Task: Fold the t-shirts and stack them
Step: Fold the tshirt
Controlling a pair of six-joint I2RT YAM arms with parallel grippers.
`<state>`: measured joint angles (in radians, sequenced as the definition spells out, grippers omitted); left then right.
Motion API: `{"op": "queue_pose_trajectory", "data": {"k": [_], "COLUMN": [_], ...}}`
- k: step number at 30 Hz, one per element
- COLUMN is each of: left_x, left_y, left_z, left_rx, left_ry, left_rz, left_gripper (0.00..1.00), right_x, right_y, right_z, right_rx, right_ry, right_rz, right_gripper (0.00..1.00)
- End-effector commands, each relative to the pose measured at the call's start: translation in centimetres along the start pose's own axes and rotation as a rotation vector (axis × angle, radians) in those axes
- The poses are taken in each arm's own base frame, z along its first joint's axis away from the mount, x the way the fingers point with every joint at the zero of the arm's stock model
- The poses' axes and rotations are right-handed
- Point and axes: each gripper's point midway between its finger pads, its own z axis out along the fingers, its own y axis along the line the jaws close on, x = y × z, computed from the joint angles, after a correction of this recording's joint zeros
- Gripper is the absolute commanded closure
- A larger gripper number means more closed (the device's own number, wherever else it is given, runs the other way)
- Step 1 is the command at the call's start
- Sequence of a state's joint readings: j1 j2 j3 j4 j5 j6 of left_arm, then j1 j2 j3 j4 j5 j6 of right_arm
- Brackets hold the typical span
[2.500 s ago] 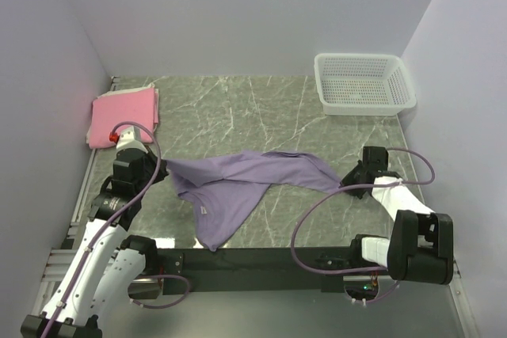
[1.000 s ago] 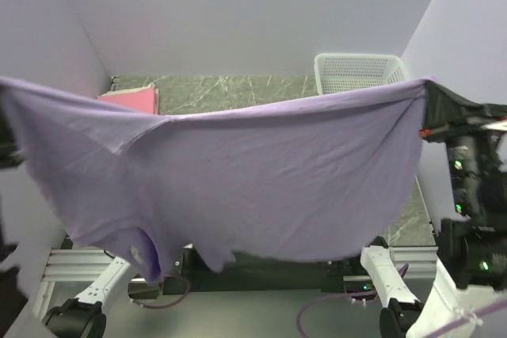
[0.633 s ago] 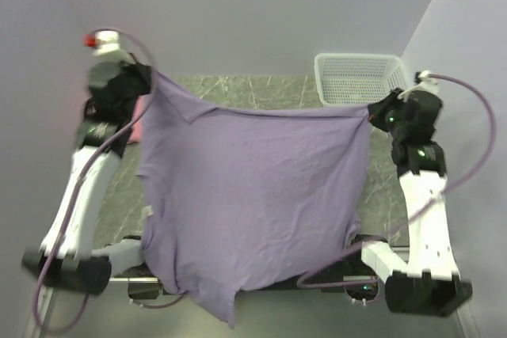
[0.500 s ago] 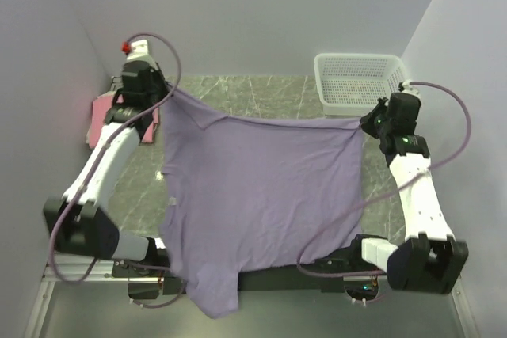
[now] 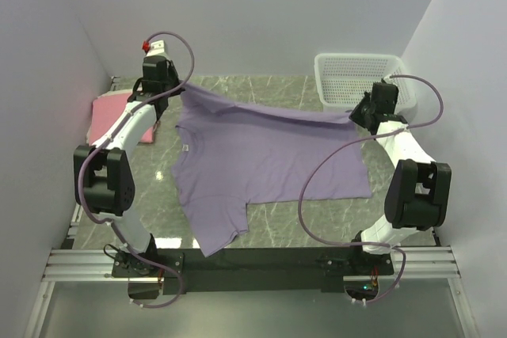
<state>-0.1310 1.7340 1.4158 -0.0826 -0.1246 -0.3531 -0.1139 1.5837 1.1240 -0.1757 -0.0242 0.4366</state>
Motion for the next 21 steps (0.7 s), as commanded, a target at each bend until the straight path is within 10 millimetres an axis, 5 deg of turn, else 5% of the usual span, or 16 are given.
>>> {"op": "queue_pose_trajectory", "data": {"k": [1, 6, 21], "left_x": [-4.0, -2.1, 2.8], "left_y": [-1.2, -0.9, 0.1], "left_z": [-0.4, -1.4, -8.7], "left_rx": [0.059, 0.053, 0.002], "left_ry": [-0.097, -0.005, 0.133], "left_rz": [-0.043, -0.119, -0.435], "left_gripper": [0.99, 0.99, 0.99], "right_x": [-4.4, -4.0, -4.2], "right_y": [2.2, 2.2, 1.0], "right_z": [-0.6, 0.4, 2.5], "right_rx": [-0.061, -0.048, 0.036], "right_ry": [-0.124, -0.078, -0.044], "right_rz": [-0.018, -0.019, -0.024], "right_gripper": [1.0, 1.0, 0.99]}}
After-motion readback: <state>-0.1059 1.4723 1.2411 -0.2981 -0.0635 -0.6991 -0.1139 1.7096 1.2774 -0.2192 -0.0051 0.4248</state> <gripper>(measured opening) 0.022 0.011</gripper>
